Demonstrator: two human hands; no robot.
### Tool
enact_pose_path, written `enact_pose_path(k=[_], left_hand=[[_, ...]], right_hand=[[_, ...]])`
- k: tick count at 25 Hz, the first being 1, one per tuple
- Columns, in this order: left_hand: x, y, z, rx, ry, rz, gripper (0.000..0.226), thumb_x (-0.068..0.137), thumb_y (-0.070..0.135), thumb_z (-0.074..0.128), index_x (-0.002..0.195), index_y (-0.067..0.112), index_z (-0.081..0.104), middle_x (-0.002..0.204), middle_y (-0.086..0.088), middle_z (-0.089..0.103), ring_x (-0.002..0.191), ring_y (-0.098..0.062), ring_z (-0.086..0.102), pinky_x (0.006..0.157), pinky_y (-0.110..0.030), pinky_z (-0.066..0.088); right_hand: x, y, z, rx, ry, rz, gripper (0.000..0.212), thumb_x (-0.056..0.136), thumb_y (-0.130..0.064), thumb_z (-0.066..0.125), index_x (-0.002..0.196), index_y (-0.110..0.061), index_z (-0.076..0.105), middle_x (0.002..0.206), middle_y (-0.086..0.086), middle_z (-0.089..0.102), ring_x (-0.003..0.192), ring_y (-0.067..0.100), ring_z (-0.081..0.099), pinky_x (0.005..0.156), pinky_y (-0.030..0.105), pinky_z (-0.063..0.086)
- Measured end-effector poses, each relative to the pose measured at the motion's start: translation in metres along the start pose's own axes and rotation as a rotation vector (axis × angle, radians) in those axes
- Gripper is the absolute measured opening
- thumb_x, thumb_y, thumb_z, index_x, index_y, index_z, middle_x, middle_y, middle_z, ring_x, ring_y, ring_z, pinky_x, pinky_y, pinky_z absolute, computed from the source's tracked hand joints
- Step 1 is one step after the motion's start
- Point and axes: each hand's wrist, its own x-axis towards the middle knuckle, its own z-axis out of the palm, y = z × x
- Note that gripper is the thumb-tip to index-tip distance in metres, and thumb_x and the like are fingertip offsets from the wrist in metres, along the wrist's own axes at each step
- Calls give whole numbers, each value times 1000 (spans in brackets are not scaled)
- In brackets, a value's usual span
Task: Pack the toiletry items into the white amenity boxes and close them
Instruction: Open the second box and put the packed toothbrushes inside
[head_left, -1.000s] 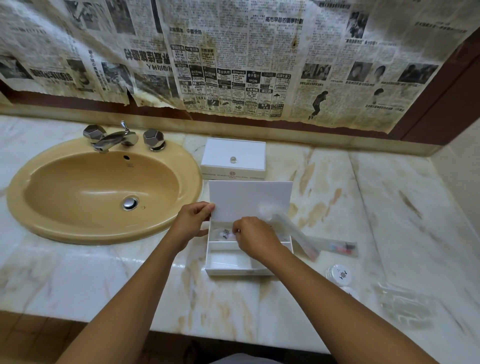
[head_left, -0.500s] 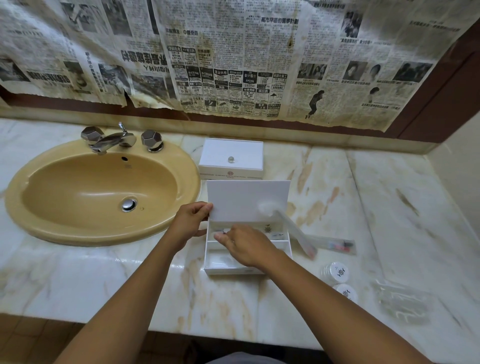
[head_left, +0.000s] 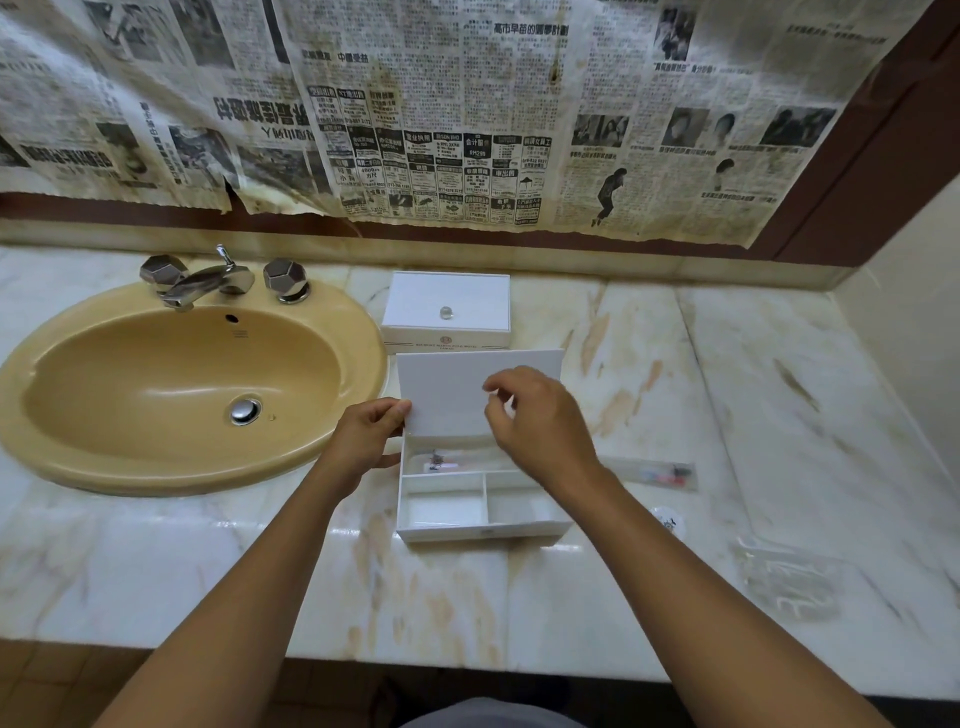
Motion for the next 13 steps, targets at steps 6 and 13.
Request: enact_pose_path(k=[6, 13], left_hand=[[0, 0, 1, -1, 2, -3, 25, 100, 28, 53, 93, 12, 70, 99, -7, 69, 93, -15, 67, 64, -30, 56], [0, -1, 0, 0, -1, 1, 25, 100, 29, 53, 93, 12, 70, 100, -8, 68, 94, -15, 67, 63, -29, 56]], right_hand=[[-5, 29, -16, -188, -126, 194, 39, 85, -22, 61, 123, -19, 55, 117, 2, 57, 109, 22, 51, 91, 35, 44], [-15, 41, -4, -282, -231, 228, 37, 88, -7, 52, 125, -16, 53, 113, 6, 62, 104, 27, 55, 86, 36, 45]])
